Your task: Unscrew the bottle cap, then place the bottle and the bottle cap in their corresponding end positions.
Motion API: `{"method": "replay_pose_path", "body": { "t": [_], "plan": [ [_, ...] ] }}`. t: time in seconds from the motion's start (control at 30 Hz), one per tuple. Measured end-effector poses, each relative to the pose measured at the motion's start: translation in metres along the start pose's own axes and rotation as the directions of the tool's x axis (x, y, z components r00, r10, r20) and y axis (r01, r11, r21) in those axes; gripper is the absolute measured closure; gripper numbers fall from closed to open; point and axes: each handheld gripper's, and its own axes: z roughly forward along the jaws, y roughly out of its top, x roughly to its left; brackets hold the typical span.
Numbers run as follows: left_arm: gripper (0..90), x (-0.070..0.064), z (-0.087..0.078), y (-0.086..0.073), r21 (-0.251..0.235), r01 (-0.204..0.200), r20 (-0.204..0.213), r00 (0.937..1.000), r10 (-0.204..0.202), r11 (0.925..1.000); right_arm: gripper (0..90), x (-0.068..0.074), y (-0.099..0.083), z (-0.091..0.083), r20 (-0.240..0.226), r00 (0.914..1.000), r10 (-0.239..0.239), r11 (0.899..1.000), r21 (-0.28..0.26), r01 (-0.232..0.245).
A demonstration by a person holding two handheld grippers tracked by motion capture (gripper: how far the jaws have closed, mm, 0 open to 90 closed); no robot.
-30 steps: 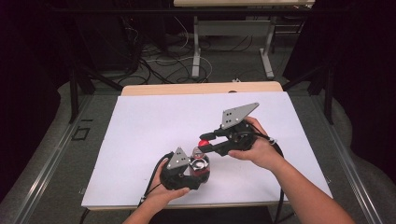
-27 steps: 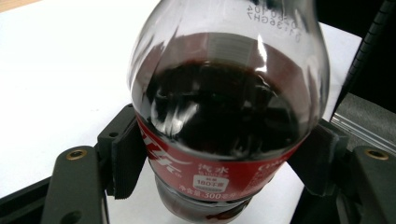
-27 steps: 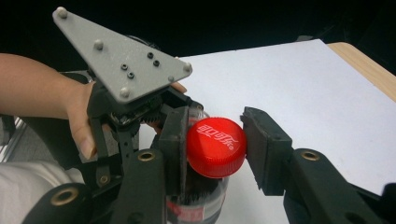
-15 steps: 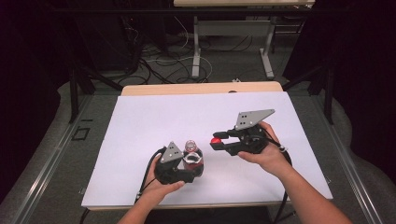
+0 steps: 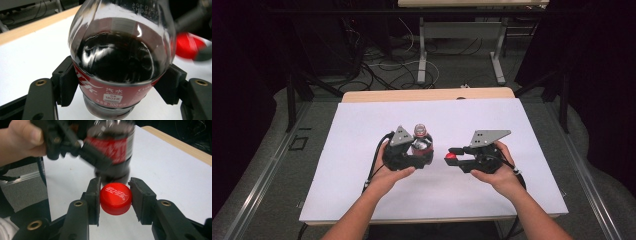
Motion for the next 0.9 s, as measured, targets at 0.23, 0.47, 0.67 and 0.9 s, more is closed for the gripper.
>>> {"method": "replay_pose_path", "body": {
  "t": [0.23,0.47,0.67,0.9],
  "plan": [
    [29.5,0.012,0.027,0.019,-0.002,0.031,-0.022,0.9993,-0.031,0.9995,61.6,0.0,-0.018,0.001,0.024,0.999,0.038,0.999,-0.009,-0.037],
    [29.5,0.022,0.057,0.029,0.016,0.059,-0.053,0.9969,-0.058,0.9982,61.7,0.003,-0.034,0.005,0.039,0.9982,0.045,0.999,0.003,-0.045],
    [29.5,0.034,0.081,0.028,-0.014,0.112,-0.087,0.9898,-0.113,0.9936,61.7,0.001,-0.041,0.009,0.039,0.9973,0.062,0.998,0.001,-0.063],
    [29.5,0.046,0.101,0.019,0.006,0.113,-0.123,0.9861,-0.112,0.9936,61.6,-0.002,-0.047,0.011,0.05,0.9957,0.078,0.997,-0.006,-0.078]
  ]
}}
